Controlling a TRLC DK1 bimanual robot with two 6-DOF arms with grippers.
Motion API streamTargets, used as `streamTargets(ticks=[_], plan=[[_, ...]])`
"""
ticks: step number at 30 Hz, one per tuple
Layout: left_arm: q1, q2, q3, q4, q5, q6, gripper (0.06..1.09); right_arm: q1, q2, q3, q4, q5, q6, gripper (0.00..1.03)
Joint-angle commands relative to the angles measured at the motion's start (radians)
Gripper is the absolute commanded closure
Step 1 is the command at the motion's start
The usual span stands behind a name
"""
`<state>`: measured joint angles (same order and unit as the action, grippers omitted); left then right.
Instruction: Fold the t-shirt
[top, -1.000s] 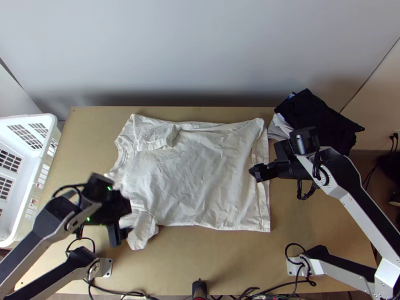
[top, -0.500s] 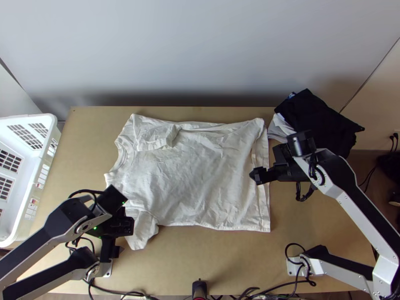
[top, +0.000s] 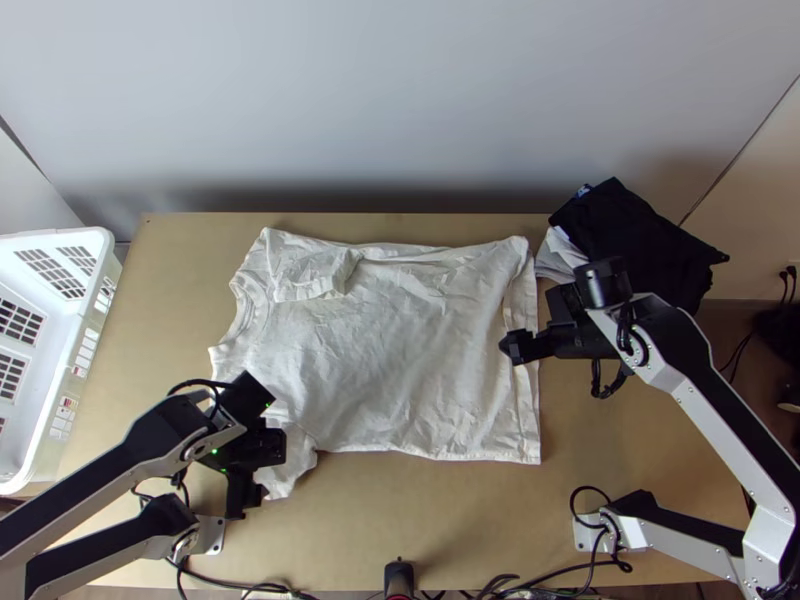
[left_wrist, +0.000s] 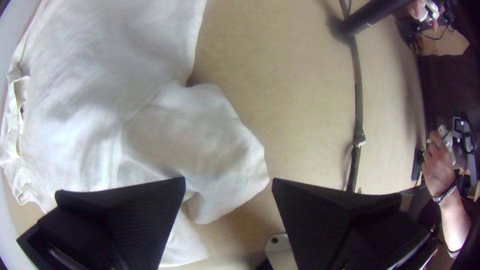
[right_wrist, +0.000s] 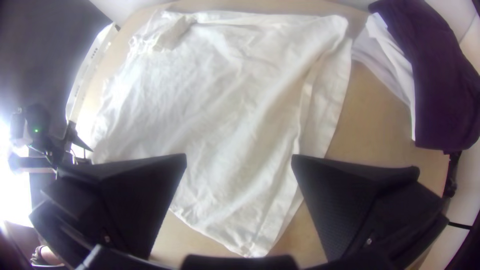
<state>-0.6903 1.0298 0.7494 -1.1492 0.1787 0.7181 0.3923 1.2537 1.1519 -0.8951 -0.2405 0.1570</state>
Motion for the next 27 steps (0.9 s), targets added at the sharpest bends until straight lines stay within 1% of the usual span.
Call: streamTargets(ticks=[1, 2, 3, 6, 7, 12, 17, 21, 22, 24, 26, 27], plan=[[-0.048, 0.010, -0.076, 0.106, 0.019, -0.088, 0.41, -0.004, 0.006, 0.009, 0.001, -0.002, -0.004, 0.05], [-0.054, 0.010, -0.082, 0.118, 0.028, -0.100, 0.49, -0.004, 0.006, 0.009, 0.001, -0.002, -0.004, 0.05], [-0.057, 0.009, -0.085, 0.135, 0.033, -0.112, 0.60, -0.004, 0.006, 0.011, 0.001, -0.002, -0.004, 0.05], [-0.066, -0.002, -0.093, 0.181, 0.036, -0.135, 1.03, -0.004, 0.006, 0.015, 0.001, -0.002, -0.004, 0.05], [-0.066, -0.007, -0.093, 0.187, 0.036, -0.134, 1.05, -0.004, 0.006, 0.019, 0.001, -0.002, -0.004, 0.05], [-0.068, -0.019, -0.074, 0.167, 0.035, -0.075, 1.05, -0.007, 0.003, 0.025, -0.001, -0.002, -0.004, 0.05], [-0.063, -0.004, 0.010, 0.054, 0.035, -0.005, 1.05, -0.009, -0.005, 0.015, -0.001, -0.002, -0.001, 0.05], [-0.048, 0.061, 0.116, -0.080, 0.039, 0.069, 1.05, -0.012, -0.007, 0.012, -0.001, -0.002, 0.001, 0.05], [-0.028, 0.084, 0.142, -0.109, 0.051, 0.090, 1.05, -0.012, -0.007, 0.012, -0.001, -0.002, 0.001, 0.05], [0.035, 0.150, 0.196, -0.181, 0.119, 0.146, 1.05, -0.012, -0.007, 0.012, -0.001, -0.002, 0.004, 0.05], [0.097, 0.223, 0.251, -0.242, 0.188, 0.175, 1.05, -0.012, -0.008, 0.009, -0.001, -0.002, 0.006, 0.05], [0.112, 0.248, 0.266, -0.253, 0.206, 0.178, 1.05, -0.013, -0.011, 0.006, -0.001, -0.002, 0.006, 0.05]])
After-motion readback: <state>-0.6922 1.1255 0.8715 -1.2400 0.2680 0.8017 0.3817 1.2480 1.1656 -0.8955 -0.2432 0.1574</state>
